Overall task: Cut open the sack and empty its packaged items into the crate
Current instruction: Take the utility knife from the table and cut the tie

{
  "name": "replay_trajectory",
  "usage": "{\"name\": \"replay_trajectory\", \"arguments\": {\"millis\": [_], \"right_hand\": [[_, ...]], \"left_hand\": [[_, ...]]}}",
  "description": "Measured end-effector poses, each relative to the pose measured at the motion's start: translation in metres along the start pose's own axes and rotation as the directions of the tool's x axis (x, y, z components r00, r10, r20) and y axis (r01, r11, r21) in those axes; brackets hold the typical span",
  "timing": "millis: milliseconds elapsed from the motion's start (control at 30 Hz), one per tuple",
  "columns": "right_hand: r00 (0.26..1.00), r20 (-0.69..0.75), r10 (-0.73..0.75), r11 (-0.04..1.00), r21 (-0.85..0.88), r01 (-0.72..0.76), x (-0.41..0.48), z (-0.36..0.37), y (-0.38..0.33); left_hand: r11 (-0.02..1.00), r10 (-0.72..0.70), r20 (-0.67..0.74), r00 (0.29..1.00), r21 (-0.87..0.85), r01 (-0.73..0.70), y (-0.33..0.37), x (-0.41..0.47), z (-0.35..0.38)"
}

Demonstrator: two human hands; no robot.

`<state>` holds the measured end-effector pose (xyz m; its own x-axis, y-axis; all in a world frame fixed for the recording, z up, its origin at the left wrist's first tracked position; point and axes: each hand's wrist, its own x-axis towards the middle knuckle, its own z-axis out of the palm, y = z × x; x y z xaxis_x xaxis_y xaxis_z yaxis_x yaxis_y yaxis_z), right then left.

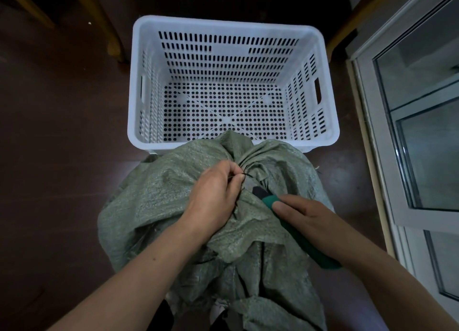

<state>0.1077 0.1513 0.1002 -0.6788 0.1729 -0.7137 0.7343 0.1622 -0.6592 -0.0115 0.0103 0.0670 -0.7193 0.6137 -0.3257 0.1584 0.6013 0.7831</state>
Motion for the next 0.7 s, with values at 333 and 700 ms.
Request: {"name": "replay_trajectory", "arguments": {"millis": [333, 700], "right_hand": [[0.999, 0.013, 0.035, 0.995, 0.094, -0.036, -0.005, 0.003, 0.003], [0.979, -0.204, 0.012, 1.000, 0.006, -0.011, -0.005, 0.020, 0.009]], "left_hand": [[0.997, 0.063, -0.065, 0.996, 0.039, -0.061, 0.000, 0.000, 0.004], [0.986, 0.121, -0.096, 0.988, 0.122, -0.109, 0.001, -0.002, 0.009]]}}
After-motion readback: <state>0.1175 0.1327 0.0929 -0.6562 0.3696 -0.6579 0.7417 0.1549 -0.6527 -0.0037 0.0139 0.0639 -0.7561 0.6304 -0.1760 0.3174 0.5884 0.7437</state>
